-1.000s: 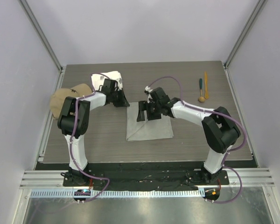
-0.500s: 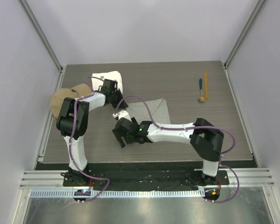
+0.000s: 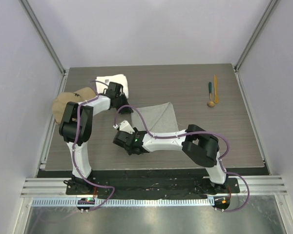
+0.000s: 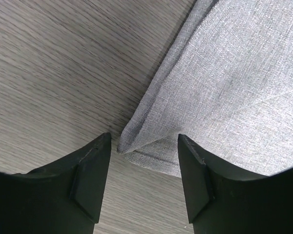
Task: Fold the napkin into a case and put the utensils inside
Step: Pick up the upper triangle-folded napkin from the center of the board, then turn over the upper triangle folded napkin at the center of the board, then smooth out the lower triangle-folded napkin at the center of the board.
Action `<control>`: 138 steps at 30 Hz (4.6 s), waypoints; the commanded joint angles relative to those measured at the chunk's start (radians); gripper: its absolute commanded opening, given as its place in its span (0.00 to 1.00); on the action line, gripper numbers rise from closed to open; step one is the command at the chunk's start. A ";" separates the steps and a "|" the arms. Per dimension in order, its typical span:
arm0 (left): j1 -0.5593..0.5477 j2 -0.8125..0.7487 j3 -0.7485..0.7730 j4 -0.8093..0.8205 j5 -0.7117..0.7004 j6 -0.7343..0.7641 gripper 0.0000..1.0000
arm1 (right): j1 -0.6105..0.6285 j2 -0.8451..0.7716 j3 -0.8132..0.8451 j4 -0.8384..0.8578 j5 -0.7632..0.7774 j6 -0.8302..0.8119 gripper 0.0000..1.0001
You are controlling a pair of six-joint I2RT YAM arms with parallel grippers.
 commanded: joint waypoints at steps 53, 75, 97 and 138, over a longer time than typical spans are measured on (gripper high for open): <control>0.319 -1.032 -0.267 -0.644 -0.376 -0.078 0.00 | 0.238 -0.150 0.126 0.319 -0.617 0.043 0.01; -0.194 0.102 0.406 -0.278 -0.361 -0.201 0.00 | -0.425 -0.428 -0.754 1.084 -1.154 0.393 0.01; -0.302 0.216 0.537 -0.025 -0.289 -0.138 0.54 | -0.703 -0.702 -0.917 0.515 -0.835 0.129 0.53; -0.466 0.149 0.495 -0.290 -0.543 0.085 0.36 | -0.921 0.105 -0.005 0.543 -1.079 0.139 0.01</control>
